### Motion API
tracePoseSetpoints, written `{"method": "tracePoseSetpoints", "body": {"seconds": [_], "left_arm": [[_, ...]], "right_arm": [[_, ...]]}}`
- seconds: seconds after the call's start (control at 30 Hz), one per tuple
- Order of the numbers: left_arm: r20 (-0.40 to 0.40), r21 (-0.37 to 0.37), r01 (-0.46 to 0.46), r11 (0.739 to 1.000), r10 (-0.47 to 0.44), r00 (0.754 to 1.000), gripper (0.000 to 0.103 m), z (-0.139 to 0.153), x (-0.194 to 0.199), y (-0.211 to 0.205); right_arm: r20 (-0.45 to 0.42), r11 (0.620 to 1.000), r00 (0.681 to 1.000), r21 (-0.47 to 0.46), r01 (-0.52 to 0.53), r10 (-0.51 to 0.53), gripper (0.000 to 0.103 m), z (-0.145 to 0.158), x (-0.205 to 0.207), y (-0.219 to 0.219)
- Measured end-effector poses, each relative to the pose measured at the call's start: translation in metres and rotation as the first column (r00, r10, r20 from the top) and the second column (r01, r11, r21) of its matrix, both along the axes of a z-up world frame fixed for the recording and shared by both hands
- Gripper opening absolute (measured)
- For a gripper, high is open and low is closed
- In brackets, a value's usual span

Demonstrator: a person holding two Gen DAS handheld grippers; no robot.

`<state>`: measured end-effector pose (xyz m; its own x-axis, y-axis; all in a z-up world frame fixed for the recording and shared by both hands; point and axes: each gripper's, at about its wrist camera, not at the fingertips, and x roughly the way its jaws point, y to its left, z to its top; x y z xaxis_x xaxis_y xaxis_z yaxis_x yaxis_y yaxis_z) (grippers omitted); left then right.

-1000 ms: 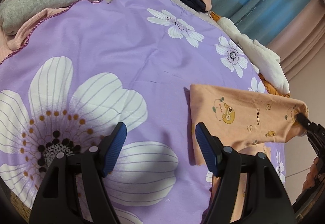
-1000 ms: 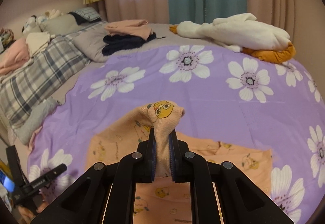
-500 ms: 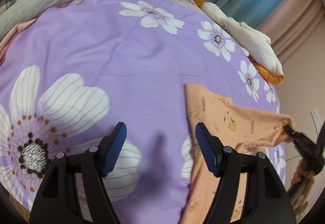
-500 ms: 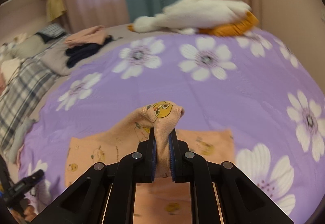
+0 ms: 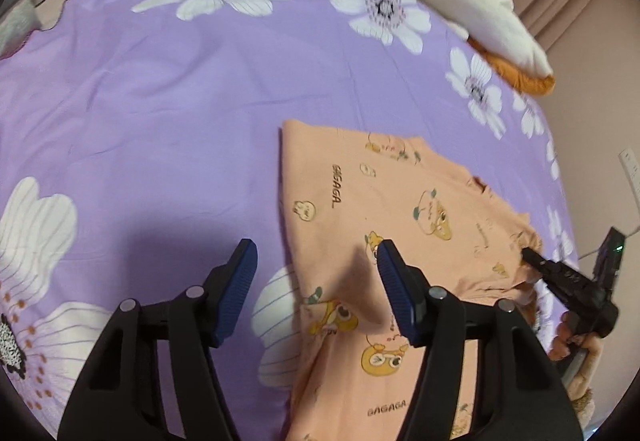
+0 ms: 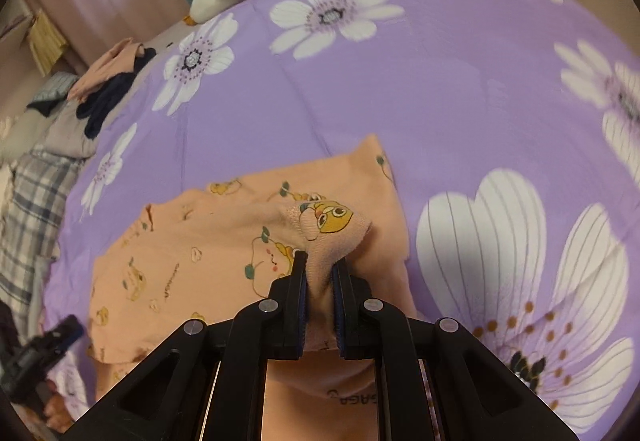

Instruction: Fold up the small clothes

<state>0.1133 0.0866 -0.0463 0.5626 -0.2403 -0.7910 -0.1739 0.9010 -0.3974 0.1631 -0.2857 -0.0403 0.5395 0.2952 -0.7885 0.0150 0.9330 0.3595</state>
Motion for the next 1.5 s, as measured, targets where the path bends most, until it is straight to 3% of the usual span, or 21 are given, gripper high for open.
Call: {"method": "tracePoseSetpoints", "body": {"seconds": [0.1,0.2,0.3,0.4,0.47,0.67,0.77,0.83,0.97,1.03,1.07,1.1,1.17,1.37,1.43,1.5], "left_arm": [[-0.05,0.037,0.007,0.999,-0.005,0.999,0.061,-0.014,0.008,-0.007],[-0.051,0.088,0.009,0.996,-0.004,0.999,0.062,-0.018,0.01,-0.012],[-0.053,0.09,0.002,0.996,0.003,0.999,0.062,-0.02,0.01,-0.011],[-0.053,0.085,-0.001,0.996,0.005,0.999,0.062,-0.02,0.011,-0.009],[-0.053,0.089,-0.003,0.996,0.008,0.999,0.062,-0.02,0.01,-0.01],[-0.063,0.055,-0.036,0.998,0.04,0.997,0.062,-0.015,-0.007,-0.011],[-0.065,0.029,-0.044,0.999,0.046,0.997,0.062,-0.014,-0.019,-0.011],[-0.062,0.017,-0.042,0.999,0.043,0.997,0.062,-0.014,-0.022,-0.011],[-0.063,0.006,-0.057,0.998,0.057,0.996,0.061,-0.016,-0.021,-0.012],[-0.054,0.009,-0.046,0.999,0.046,0.997,0.052,-0.016,-0.021,-0.015],[-0.053,-0.001,-0.041,0.999,0.041,0.998,0.044,-0.017,-0.021,-0.016],[-0.055,-0.014,-0.039,0.999,0.038,0.998,0.039,-0.019,-0.021,-0.016],[-0.056,-0.016,-0.039,0.999,0.038,0.998,0.035,-0.02,-0.021,-0.017],[-0.054,0.009,-0.035,0.999,0.036,0.998,0.033,-0.021,-0.022,-0.019],[-0.054,0.02,-0.035,0.999,0.036,0.998,0.033,-0.021,-0.021,-0.021],[-0.055,0.026,-0.035,0.999,0.036,0.998,0.033,-0.022,-0.021,-0.021]], "right_arm": [[-0.004,1.0,1.0,0.017,0.014,-0.014,0.012,0.0,0.0,-0.007],[0.013,0.999,1.0,0.031,0.024,-0.024,0.012,0.005,-0.003,-0.014],[0.039,0.998,0.998,0.042,0.049,-0.051,0.015,0.012,-0.007,-0.024],[0.062,0.992,0.991,-0.035,0.121,-0.119,0.02,0.02,-0.009,-0.035],[0.067,0.99,0.988,-0.012,0.143,-0.142,0.021,0.021,-0.013,-0.044],[0.047,0.993,0.994,0.064,0.1,-0.104,0.022,0.015,-0.032,-0.042],[0.039,0.992,0.997,0.109,0.064,-0.068,0.036,0.01,-0.038,-0.035],[0.043,0.99,0.998,0.136,0.039,-0.045,0.037,0.008,-0.04,-0.031],[0.062,0.995,0.998,0.096,0.027,-0.033,0.037,0.008,-0.036,-0.023],[0.049,0.997,0.998,0.064,0.036,-0.039,0.037,0.003,-0.033,-0.02],[0.05,0.998,0.998,0.047,0.037,-0.039,0.031,0.0,-0.032,-0.019],[0.054,0.999,0.998,0.03,0.037,-0.039,0.017,0.0,-0.031,-0.017],[0.057,0.999,0.997,0.005,0.048,-0.049,0.004,0.0,-0.033,-0.017],[0.173,0.995,0.98,-0.021,0.101,-0.096,0.001,0.024,-0.045,-0.023],[0.192,0.984,0.973,-0.091,0.152,-0.132,0.001,0.028,-0.048,-0.026],[0.177,0.987,0.976,-0.072,0.142,-0.127,0.001,0.024,-0.045,-0.032]]}}
